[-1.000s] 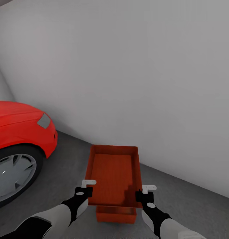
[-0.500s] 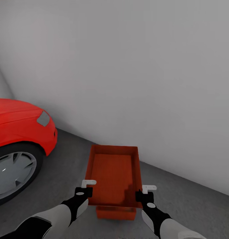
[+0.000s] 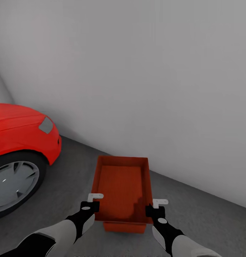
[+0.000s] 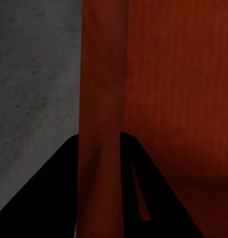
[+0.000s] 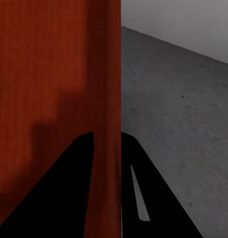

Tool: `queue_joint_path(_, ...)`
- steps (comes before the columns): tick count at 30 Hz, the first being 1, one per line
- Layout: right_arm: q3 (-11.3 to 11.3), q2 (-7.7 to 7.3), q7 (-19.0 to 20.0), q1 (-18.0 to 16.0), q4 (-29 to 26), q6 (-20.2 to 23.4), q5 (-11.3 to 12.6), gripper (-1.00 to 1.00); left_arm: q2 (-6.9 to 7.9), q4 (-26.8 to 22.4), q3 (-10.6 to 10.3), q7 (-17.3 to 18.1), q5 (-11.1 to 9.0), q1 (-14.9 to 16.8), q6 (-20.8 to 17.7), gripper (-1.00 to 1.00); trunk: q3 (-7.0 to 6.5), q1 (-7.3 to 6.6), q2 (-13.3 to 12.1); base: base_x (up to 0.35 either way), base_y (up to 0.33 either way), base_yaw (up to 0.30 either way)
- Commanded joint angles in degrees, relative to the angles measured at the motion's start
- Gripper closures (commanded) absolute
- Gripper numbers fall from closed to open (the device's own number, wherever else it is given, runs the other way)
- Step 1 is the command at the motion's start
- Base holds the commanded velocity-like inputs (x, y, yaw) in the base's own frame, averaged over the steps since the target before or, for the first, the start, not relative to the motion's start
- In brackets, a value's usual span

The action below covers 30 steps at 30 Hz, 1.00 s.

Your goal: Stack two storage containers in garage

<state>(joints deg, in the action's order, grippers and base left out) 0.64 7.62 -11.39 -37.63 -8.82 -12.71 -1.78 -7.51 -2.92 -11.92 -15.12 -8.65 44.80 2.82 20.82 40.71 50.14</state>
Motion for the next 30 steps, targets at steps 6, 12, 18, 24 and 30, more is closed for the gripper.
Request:
queue_joint_path(6, -2.0, 0.03, 0.5, -0.1, -1.3, -0.3, -0.9, 1.00, 1.19, 0.1, 1.5, -1.3, -0.8, 0.0, 0.3, 1.00, 0.61, 0.00, 0.1, 0.000, 0.000, 0.000)
queue_joint_path(12, -2.0, 0.03, 0.5, -0.1, -1.3, -0.3, -0.9, 1.00, 1.20, 0.1, 1.5, -1.3, -0.8, 0.0, 0.3, 1.00, 1.15, 0.00, 0.1, 0.000, 0.000, 0.000)
queue_joint_path(18, -2.0, 0.03, 0.5, -0.1, -1.3, -0.3, -0.9, 1.00, 1.20, 0.1, 1.5, -1.3, -0.8, 0.0, 0.3, 1.00, 1.69, 0.00, 0.1, 0.000, 0.000, 0.000)
queue_joint_path(24, -2.0, 0.03, 0.5, -0.1, -1.3, -0.3, -0.9, 1.00, 1.19, 0.1, 1.5, -1.3, -0.8, 0.0, 0.3, 1.00, 2.24, 0.00, 0.1, 0.000, 0.000, 0.000)
queue_joint_path(30, -2.0, 0.03, 0.5, -0.1, -1.3, -0.3, -0.9, 1.00, 1.18, 0.1, 1.5, -1.3, -0.8, 0.0, 0.3, 1.00, 2.78, 0.00, 0.1, 0.000, 0.000, 0.000)
